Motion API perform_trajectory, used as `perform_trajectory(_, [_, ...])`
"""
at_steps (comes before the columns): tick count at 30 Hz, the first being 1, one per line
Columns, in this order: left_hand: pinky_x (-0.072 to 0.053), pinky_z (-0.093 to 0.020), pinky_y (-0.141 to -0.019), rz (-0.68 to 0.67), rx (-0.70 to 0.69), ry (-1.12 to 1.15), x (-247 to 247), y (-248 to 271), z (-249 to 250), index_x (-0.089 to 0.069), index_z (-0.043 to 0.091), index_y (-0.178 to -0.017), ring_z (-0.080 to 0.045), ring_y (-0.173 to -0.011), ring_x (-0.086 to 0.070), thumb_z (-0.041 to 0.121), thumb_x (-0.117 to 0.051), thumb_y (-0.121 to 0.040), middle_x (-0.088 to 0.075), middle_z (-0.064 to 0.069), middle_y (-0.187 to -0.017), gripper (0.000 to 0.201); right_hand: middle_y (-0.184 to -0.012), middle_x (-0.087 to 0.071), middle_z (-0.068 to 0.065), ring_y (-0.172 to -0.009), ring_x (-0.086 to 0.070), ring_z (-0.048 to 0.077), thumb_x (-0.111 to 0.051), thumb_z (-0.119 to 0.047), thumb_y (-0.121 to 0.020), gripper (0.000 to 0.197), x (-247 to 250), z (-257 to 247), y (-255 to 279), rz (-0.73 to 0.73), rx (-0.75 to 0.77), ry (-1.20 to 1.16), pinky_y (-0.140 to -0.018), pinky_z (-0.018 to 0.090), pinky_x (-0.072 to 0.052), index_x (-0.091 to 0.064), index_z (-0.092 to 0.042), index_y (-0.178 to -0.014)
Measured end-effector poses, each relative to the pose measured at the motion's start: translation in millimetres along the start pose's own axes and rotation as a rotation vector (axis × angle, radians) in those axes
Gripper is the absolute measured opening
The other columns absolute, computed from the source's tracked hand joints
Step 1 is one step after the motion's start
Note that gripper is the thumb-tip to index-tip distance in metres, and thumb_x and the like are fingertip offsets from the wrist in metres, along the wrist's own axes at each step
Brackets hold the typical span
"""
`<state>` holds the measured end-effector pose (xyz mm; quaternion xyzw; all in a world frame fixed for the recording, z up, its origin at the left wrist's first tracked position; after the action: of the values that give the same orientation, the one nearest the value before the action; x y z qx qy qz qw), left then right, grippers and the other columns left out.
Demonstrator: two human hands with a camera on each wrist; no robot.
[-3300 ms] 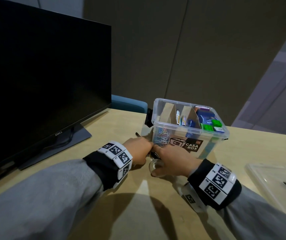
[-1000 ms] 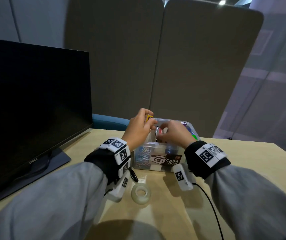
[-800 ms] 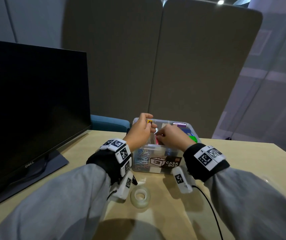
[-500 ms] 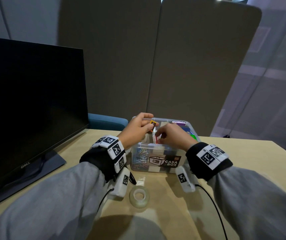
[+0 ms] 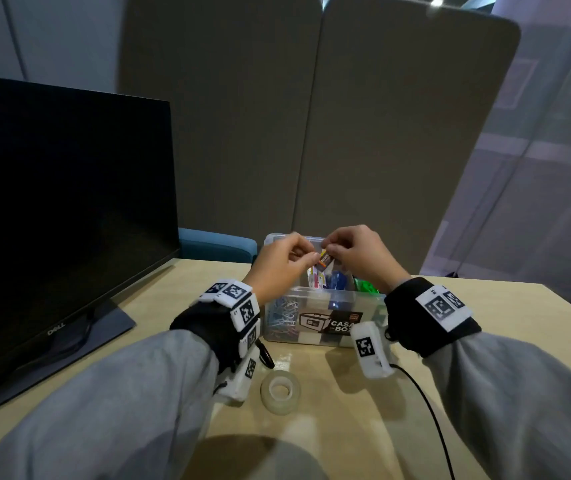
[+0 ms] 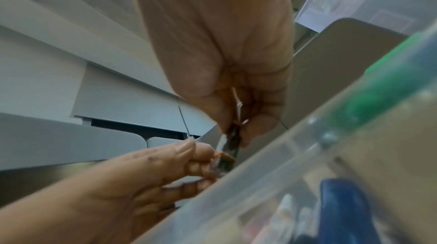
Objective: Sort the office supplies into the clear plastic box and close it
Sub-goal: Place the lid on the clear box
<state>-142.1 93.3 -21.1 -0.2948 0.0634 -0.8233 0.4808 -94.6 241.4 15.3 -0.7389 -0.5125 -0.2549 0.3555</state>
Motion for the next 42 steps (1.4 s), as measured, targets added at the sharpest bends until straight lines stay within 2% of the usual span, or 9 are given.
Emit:
perform_trajectory(4, [-0.032,-0.031,-0.097,-0.211,-0.096,-0.517,-18,4,-4,-0.071,0.012,-0.096,-0.015,-0.120,-0.040,0.030,-0.039,-0.103,-0.065,0.000,-0.103,0.037,-0.102,-0.070,0.001,-0.093,-0.064,0.013,-0.056,-0.013,-0.095,0.016,0,4,-6,-0.157,-0.001,0.346,-0.088,0.031,-0.053,-0.071,-0.015,-0.101])
perform_trajectory(7, [-0.025,-0.030,-0.106,-0.253,-0.121,-0.652,-22,5,-10,-0.072,0.010,-0.093,-0.013,-0.129,-0.030,0.030,-0.036,-0.102,-0.069,-0.001,-0.108,0.043,-0.098,-0.069,-0.006,-0.088,-0.060,0.009,-0.056,-0.015,-0.095,0.018,-5,-2,-1,-0.296,0.052,0.513,-0.068,0.014,-0.043,-0.072,-0.018,-0.102])
perform_trajectory(12, [-0.032,-0.033,-0.103,-0.264,-0.119,-0.662,-23,6,-9,-0.066,0.012,-0.074,-0.012,-0.118,-0.035,0.029,-0.036,-0.101,-0.066,-0.001,-0.093,0.044,-0.091,-0.071,0.001,-0.081,-0.061,0.013,-0.061,-0.014,-0.091,0.012,-21,0,5,-0.291,0.078,0.562,-0.073,0.021,-0.046,-0.072,-0.013,-0.091])
perform_trajectory(20, [-0.030,-0.031,-0.094,-0.317,-0.055,-0.649,-21,1,-8,-0.070,0.008,-0.089,-0.010,-0.110,-0.035,0.029,-0.033,-0.101,-0.064,-0.005,-0.100,0.044,-0.073,-0.062,0.002,-0.073,-0.058,0.017,-0.059,-0.015,-0.091,0.027,-23,2,9,-0.235,0.077,0.558,-0.066,0.023,-0.042,-0.060,-0.019,-0.064])
perform_trajectory(25, [-0.042,-0.036,-0.091,-0.167,-0.137,-0.380,-8,4,-2,-0.068,0.008,-0.092,-0.015,-0.100,-0.051,0.023,-0.035,-0.103,-0.063,-0.002,-0.096,0.038,-0.088,-0.072,0.007,-0.082,-0.066,0.021,-0.055,-0.007,-0.091,0.018,-4,0,15,-0.072,0.107,0.410,-0.075,0.027,-0.050,-0.072,-0.005,-0.089])
perform_trajectory(32, [-0.042,-0.013,-0.076,0.198,-0.076,-0.051,23,29,-5,-0.062,0.017,-0.102,-0.005,-0.092,-0.055,0.016,-0.046,-0.100,-0.057,0.002,-0.104,0.016,-0.087,-0.067,-0.002,-0.077,-0.061,0.009,-0.062,-0.009,-0.090,0.010,-1,-9,38,0.090,0.284,0.223,-0.075,0.022,-0.051,-0.071,-0.012,-0.092])
perform_trajectory(36, [-0.037,-0.029,-0.102,-0.014,-0.077,-0.423,43,38,-14,-0.062,0.019,-0.121,-0.012,-0.124,-0.044,0.010,-0.044,-0.099,-0.058,0.005,-0.127,0.030,-0.080,-0.067,-0.007,-0.070,-0.060,0.004,-0.062,-0.012,-0.090,0.011,-38,-39,65,-0.113,0.457,0.217,-0.067,0.007,-0.042,-0.073,-0.014,-0.093])
perform_trajectory(39, [-0.022,-0.046,-0.116,-0.230,-0.046,-0.723,50,45,-18,-0.049,0.026,-0.141,-0.011,-0.146,-0.018,0.007,-0.040,-0.098,-0.037,0.012,-0.153,0.048,-0.084,-0.068,0.004,-0.073,-0.061,0.018,-0.055,-0.015,-0.092,0.017,-82,-56,72,-0.360,0.491,0.443,-0.070,0.024,-0.048,-0.072,-0.009,-0.093])
perform_trajectory(42, [-0.020,-0.046,-0.118,-0.315,-0.019,-0.787,54,51,-23,-0.028,0.032,-0.152,-0.010,-0.150,-0.004,0.003,-0.039,-0.096,-0.019,0.015,-0.160,0.065,-0.098,-0.065,0.012,-0.087,-0.062,0.029,-0.051,-0.014,-0.095,0.021,-121,-60,67,-0.529,0.361,0.722,-0.075,0.033,-0.049,-0.065,-0.002,-0.105])
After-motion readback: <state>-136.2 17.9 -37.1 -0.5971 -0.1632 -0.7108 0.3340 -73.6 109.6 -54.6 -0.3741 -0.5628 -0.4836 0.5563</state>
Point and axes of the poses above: each hand's wrist, its own y-axis away from the middle knuckle, its own x-axis out of the back of the hand, z = x × y, the point moved 3 cm from there along -y, towards the middle knuckle
